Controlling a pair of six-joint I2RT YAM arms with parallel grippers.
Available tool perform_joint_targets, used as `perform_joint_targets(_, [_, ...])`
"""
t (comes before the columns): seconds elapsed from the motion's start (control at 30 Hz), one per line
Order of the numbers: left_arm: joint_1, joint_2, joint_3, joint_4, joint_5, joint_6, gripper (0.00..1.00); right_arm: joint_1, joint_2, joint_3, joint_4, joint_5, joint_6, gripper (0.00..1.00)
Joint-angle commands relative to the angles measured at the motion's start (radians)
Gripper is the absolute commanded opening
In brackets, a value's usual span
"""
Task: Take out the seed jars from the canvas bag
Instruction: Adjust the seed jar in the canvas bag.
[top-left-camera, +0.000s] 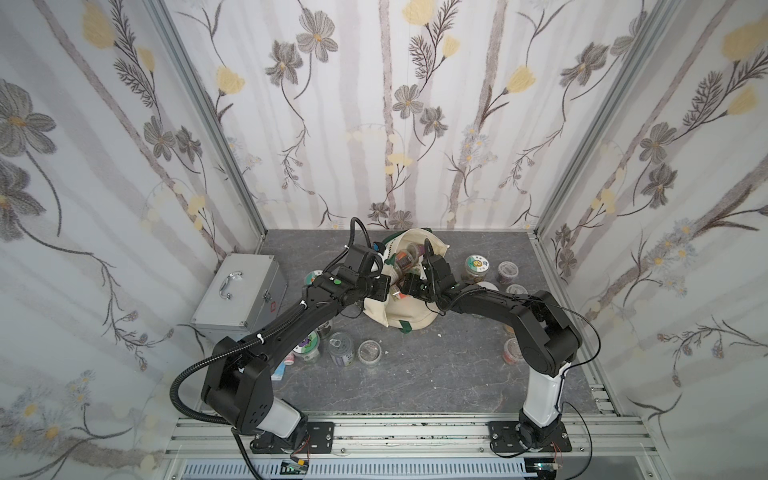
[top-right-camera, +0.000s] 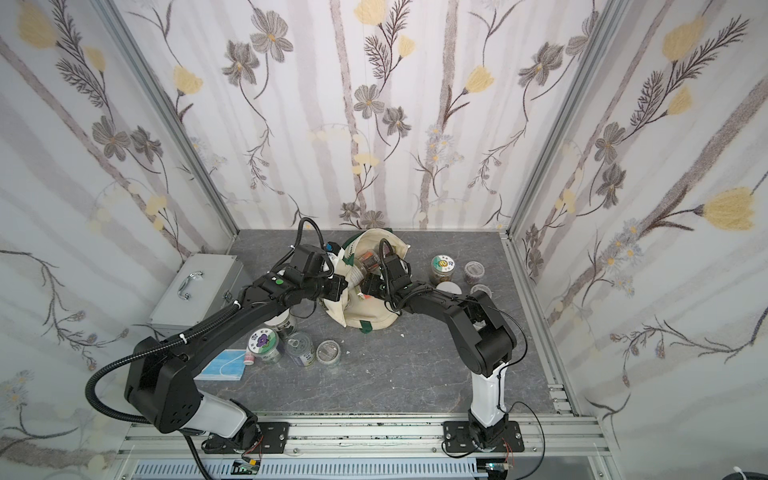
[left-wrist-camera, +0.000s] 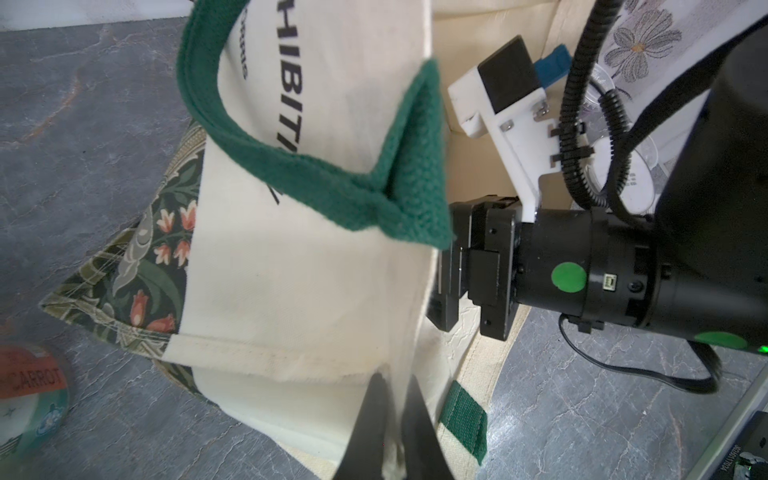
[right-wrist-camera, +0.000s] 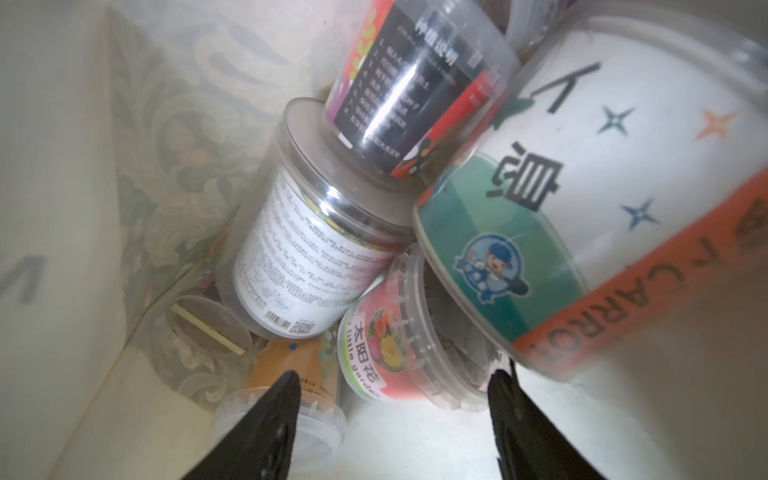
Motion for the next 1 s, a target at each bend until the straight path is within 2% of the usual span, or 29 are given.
perform_joint_targets(0.0, [0.001,0.005,0.01,-0.025,-0.015,0.005,0.09,0.011,-0.019,-0.028,0.058,-0.077,-0.011,0.72])
perform_joint_targets(0.23, [0.001,0.005,0.01,-0.025,-0.014,0.005,0.09,0.049,-0.061,-0.098,0.153,-0.193,-0.011,0.71])
perform_joint_targets(0.47, [0.001,0.004,0.012,-0.029,-0.013,0.006,0.09,0.08,-0.116,-0.188,0.212,-0.251,-0.023,0.7])
perform_joint_targets(0.6, [0.001,0.005,0.02,-0.036,-0.012,0.008,0.09,0.075,-0.148,-0.221,0.195,-0.211,-0.045,0.71])
perform_joint_targets(0.73, [0.001,-0.001,0.02,-0.039,-0.012,0.008,0.09,0.065,-0.183,-0.211,0.139,-0.111,-0.085,0.74])
perform_joint_targets(0.97, [0.001,0.004,0.023,-0.041,-0.009,0.01,0.09,0.046,-0.188,-0.135,0.077,0.025,-0.215,0.8])
